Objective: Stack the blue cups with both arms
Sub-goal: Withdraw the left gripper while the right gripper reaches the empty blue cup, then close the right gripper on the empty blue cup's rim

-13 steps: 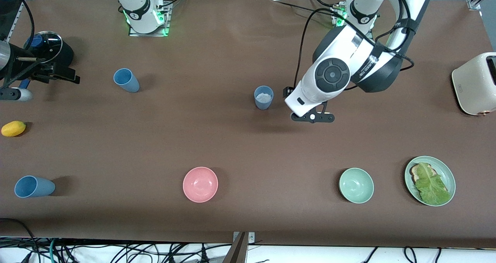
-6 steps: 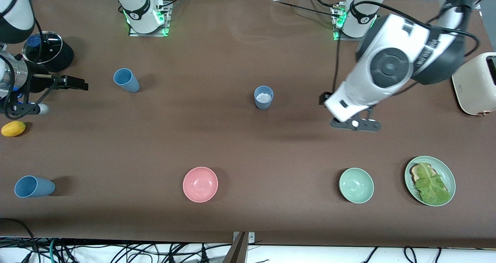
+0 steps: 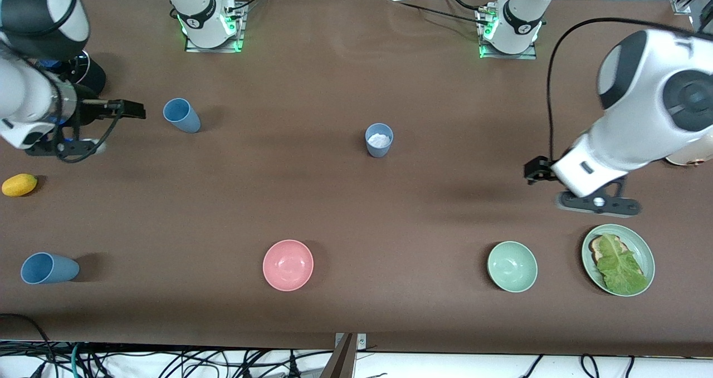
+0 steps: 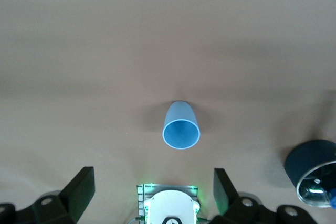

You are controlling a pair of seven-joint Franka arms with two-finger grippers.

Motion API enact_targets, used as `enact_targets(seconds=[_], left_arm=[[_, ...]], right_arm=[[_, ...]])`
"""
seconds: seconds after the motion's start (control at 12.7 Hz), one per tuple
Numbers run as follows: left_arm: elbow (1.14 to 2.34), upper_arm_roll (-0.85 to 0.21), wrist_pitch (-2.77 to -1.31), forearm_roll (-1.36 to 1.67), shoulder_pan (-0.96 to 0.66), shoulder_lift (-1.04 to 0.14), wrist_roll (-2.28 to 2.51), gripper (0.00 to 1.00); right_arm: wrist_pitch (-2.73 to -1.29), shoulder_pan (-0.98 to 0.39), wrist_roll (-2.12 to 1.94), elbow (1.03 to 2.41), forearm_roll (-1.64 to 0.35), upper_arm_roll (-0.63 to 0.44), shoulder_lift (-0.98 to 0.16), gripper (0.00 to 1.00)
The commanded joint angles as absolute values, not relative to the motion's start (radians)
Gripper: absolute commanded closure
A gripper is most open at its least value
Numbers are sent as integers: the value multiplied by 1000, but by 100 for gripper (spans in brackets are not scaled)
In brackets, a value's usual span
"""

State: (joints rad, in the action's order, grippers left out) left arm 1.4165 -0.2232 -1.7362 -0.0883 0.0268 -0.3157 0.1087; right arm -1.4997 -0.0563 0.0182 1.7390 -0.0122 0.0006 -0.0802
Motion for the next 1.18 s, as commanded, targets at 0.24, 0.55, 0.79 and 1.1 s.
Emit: enact_targets(seconds=[0.24, 0.55, 0.79, 1.1], left_arm=[[1741, -133, -1812, -15, 8, -16, -14, 0], [1772, -124, -1784, 14, 8, 40, -11, 0], [1781, -68, -1737, 57, 2, 74, -15, 0], [1782, -49, -1726, 45, -18, 81, -17, 0]], right_arm=[[-1865, -51, -20, 2311, 6, 21, 227, 0], [-2086, -46, -194, 2492, 18, -70, 219, 0], [-2172, -44, -247, 2542, 40, -124, 190, 0], [-2266, -43, -267, 2566, 52, -170, 124, 0]])
